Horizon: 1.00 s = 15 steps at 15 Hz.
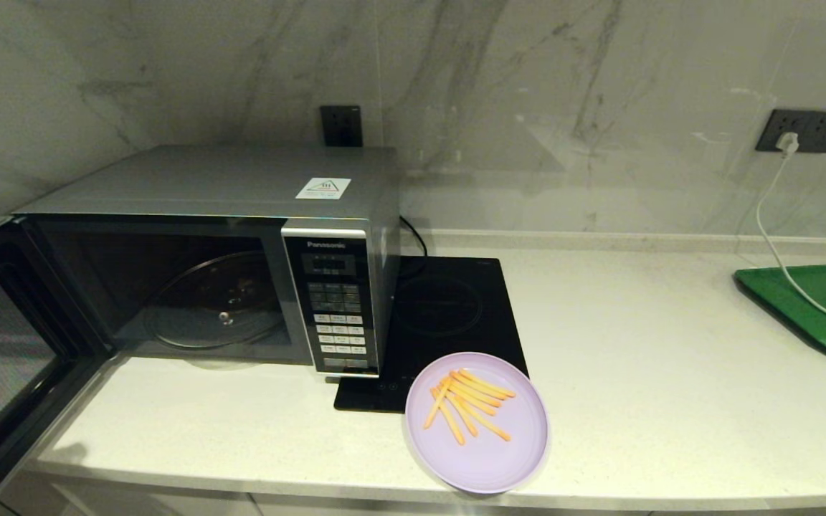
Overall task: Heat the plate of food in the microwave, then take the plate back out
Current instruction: Close the microwave oven
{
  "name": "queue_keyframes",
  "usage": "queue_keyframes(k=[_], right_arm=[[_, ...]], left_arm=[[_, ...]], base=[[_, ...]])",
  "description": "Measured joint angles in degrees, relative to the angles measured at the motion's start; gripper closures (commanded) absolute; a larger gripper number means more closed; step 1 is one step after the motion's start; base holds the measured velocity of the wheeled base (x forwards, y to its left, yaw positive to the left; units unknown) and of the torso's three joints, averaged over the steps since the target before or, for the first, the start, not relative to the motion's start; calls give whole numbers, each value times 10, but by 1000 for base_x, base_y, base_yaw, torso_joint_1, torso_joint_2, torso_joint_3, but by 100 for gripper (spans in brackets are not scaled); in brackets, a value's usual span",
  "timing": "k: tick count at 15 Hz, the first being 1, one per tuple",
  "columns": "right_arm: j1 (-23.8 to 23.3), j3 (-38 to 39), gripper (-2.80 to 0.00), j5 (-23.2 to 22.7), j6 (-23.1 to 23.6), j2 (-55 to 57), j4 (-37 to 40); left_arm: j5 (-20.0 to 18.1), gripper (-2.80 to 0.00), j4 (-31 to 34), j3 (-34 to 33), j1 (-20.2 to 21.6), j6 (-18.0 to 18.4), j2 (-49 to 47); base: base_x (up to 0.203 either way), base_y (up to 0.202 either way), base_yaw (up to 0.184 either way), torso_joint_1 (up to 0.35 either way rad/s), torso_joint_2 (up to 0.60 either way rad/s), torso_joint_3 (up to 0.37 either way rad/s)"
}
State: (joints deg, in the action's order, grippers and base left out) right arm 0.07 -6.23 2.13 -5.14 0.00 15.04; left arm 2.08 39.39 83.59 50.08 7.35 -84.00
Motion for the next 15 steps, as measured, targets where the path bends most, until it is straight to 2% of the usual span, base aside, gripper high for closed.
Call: queue_keyframes(k=[5, 8, 15], right_arm=[[0, 0, 0, 0, 0, 0, 0], [0, 0, 0, 0, 0, 0, 0], [0, 0, 0, 0, 0, 0, 0]], left_arm=[[-4, 0, 2, -11, -2, 0, 4], [-30, 0, 2, -22, -8, 1, 14], [-30, 0, 4, -84, -91, -10, 80]], base=[[0, 0, 0, 0, 0, 0], [0, 0, 0, 0, 0, 0], [0, 0, 0, 0, 0, 0]])
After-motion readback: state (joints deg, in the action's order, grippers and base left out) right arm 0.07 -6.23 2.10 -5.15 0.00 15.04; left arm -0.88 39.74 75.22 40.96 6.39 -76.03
